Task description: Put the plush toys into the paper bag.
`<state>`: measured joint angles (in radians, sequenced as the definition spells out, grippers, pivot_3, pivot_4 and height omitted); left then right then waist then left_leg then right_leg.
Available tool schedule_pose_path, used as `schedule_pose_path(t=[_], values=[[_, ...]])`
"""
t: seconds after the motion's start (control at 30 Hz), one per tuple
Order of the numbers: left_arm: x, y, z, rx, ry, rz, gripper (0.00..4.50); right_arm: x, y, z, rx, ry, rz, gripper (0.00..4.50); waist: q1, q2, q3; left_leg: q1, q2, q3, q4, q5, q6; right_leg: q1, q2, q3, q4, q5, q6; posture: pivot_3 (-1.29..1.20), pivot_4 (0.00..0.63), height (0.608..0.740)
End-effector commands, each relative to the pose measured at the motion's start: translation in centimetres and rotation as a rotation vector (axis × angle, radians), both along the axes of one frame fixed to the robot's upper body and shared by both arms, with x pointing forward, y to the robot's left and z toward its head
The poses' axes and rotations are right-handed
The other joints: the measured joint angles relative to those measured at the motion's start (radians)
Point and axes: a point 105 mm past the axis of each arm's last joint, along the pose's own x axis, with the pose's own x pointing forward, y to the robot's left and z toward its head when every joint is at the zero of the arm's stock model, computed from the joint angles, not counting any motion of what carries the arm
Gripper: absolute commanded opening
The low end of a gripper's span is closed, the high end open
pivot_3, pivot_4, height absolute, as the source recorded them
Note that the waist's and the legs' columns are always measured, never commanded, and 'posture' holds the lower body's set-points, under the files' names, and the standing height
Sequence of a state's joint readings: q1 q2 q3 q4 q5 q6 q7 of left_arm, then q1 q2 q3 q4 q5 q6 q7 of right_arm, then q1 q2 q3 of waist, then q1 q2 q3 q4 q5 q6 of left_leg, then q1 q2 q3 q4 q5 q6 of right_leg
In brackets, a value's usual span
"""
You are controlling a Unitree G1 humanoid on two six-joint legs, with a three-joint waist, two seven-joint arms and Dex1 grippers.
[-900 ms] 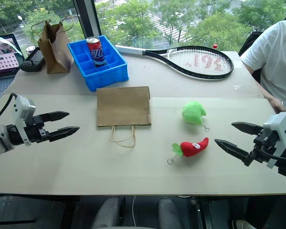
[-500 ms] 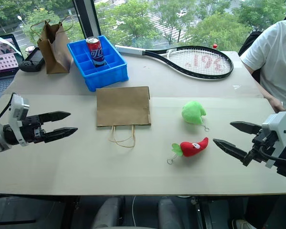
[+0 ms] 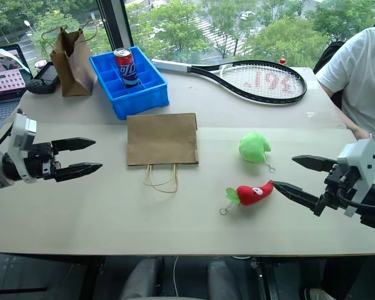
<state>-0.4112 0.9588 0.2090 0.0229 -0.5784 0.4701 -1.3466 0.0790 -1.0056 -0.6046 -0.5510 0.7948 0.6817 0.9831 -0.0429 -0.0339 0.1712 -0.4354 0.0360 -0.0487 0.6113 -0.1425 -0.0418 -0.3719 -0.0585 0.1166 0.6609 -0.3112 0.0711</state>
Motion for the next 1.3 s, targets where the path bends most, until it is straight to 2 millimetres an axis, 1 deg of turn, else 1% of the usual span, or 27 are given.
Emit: schedule_pose_path(t=[0.03,0.17,0.23,0.3,0.4,0.47,0.53,0.63,0.77,0.8,0.9,1.03,1.1,1.17,1.2,1.23,1.3], values=[[-0.1,-1.9,0.3,0.192,-0.059,-0.192,4.50,-1.4,4.8,1.7,-0.029,0.034,0.213,4.45,-0.002,0.000,0.000,0.000,0.000,0.000,0.000,0.000,0.000,0.000,0.000,0.000,0.000,0.000,0.000,0.00,0.150,0.740],[0.6,-3.2,0.1,0.314,-0.080,-0.339,4.50,-2.3,7.7,1.6,-0.064,0.071,0.319,4.45,0.000,0.001,0.000,-0.001,0.001,0.000,-0.001,0.000,0.000,0.000,0.000,0.000,-0.001,0.000,-0.001,0.00,0.150,0.740],[1.1,-4.2,0.4,0.311,-0.096,-0.383,4.50,-2.5,8.7,1.2,-0.088,0.082,0.339,4.45,0.003,0.001,0.000,-0.003,0.000,0.000,-0.001,0.000,0.000,-0.002,0.000,-0.001,-0.003,0.000,-0.001,0.00,0.150,0.740],[1.5,-4.7,0.0,0.334,-0.106,-0.414,4.50,-2.5,9.1,0.8,-0.105,0.090,0.337,4.45,0.006,0.001,0.000,-0.007,0.000,-0.001,0.000,0.000,0.000,-0.004,0.000,-0.002,-0.003,0.000,-0.001,0.00,0.150,0.740],[1.6,-5.5,-1.2,0.351,-0.092,-0.456,4.50,-1.7,9.1,0.2,-0.140,0.091,0.293,4.45,0.004,0.001,0.000,-0.011,0.000,-0.001,0.001,0.000,0.000,-0.009,0.000,-0.002,0.000,0.000,0.000,0.00,0.150,0.740],[1.8,-6.6,-2.4,0.347,-0.083,-0.492,4.50,-1.3,9.1,-0.6,-0.168,0.088,0.265,4.45,0.004,0.001,0.000,-0.012,0.000,-0.001,0.002,0.000,0.001,-0.012,0.000,-0.001,0.003,0.000,0.000,0.00,0.150,0.740],[1.8,-7.3,-3.0,0.327,-0.062,-0.503,4.50,-1.0,9.0,-1.0,-0.184,0.087,0.241,4.45,0.005,0.001,0.000,-0.012,0.000,-0.001,0.002,0.001,0.001,-0.013,0.000,-0.002,0.005,0.000,0.000,0.00,0.150,0.740],[2.7,-7.8,-3.9,0.338,-0.049,-0.473,4.50,-0.7,8.4,-1.7,-0.208,0.091,0.188,4.45,0.004,0.001,0.000,-0.013,0.000,-0.001,0.004,0.001,0.002,-0.013,0.001,-0.002,0.006,0.000,-0.001,0.00,0.150,0.740],[3.4,-9.0,-4.2,0.301,-0.031,-0.438,4.50,-0.5,7.7,-2.3,-0.227,0.095,0.144,4.45,0.002,0.001,0.000,-0.013,0.000,-0.002,0.004,0.001,0.002,-0.013,0.001,-0.002,0.006,0.000,0.000,0.00,0.150,0.740],[3.5,-9.3,-4.7,0.308,-0.033,-0.432,4.50,-0.5,7.4,-2.5,-0.232,0.094,0.124,4.45,0.002,0.000,0.000,-0.013,0.000,-0.002,0.004,0.001,0.002,-0.013,0.001,-0.002,0.006,0.000,0.000,0.00,0.150,0.740],[3.6,-10.0,-5.8,0.321,-0.025,-0.426,4.50,-0.5,7.1,-2.7,-0.232,0.084,0.090,4.45,0.003,0.000,0.000,-0.013,0.000,-0.002,0.005,0.001,0.002,-0.013,0.001,-0.002,0.007,0.000,0.000,0.00,0.150,0.740],[3.2,-10.3,-6.8,0.329,-0.005,-0.439,4.50,-0.6,7.0,-2.8,-0.230,0.077,0.080,4.45,-0.001,0.000,0.000,-0.013,0.000,-0.002,0.005,0.001,0.002,-0.013,0.001,-0.002,0.007,0.000,0.000,0.00,0.150,0.740],[3.3,-10.5,-7.1,0.331,-0.008,-0.428,4.50,-0.6,6.9,-2.8,-0.230,0.071,0.070,4.45,0.000,0.000,0.000,-0.012,0.000,-0.002,0.005,0.001,0.002,-0.013,0.001,-0.002,0.008,0.000,0.000,0.00,0.150,0.740],[3.5,-10.6,-7.9,0.337,0.001,-0.403,4.50,-0.4,6.8,-2.6,-0.229,0.060,0.060,4.45,0.002,0.000,0.000,-0.012,0.000,-0.002,0.005,0.001,0.002,-0.013,0.001,-0.002,0.008,0.000,0.000,0.00,0.150,0.740],[3.6,-10.6,-8.3,0.341,0.001,-0.389,3.98,-0.3,6.8,-2.5,-0.227,0.055,0.058,4.50,0.002,0.000,0.000,-0.012,-0.001,-0.002,0.005,0.002,0.003,-0.013,0.001,-0.002,0.008,0.000,0.000,0.00,0.150,0.740],[3.7,-10.6,-8.5,0.341,0.004,-0.375,3.76,-0.3,6.8,-2.5,-0.225,0.050,0.057,4.50,0.002,0.000,0.000,-0.012,-0.001,-0.002,0.005,0.002,0.003,-0.012,0.001,-0.002,0.008,0.000,0.000,0.00,0.150,0.740],[3.7,-10.7,-8.6,0.325,0.015,-0.362,3.13,-0.2,6.8,-2.4,-0.224,0.047,0.055,4.50,0.002,0.000,0.000,-0.012,-0.001,-0.002,0.005,0.002,0.003,-0.012,0.001,-0.002,0.009,0.000,0.000,0.00,0.150,0.740]])
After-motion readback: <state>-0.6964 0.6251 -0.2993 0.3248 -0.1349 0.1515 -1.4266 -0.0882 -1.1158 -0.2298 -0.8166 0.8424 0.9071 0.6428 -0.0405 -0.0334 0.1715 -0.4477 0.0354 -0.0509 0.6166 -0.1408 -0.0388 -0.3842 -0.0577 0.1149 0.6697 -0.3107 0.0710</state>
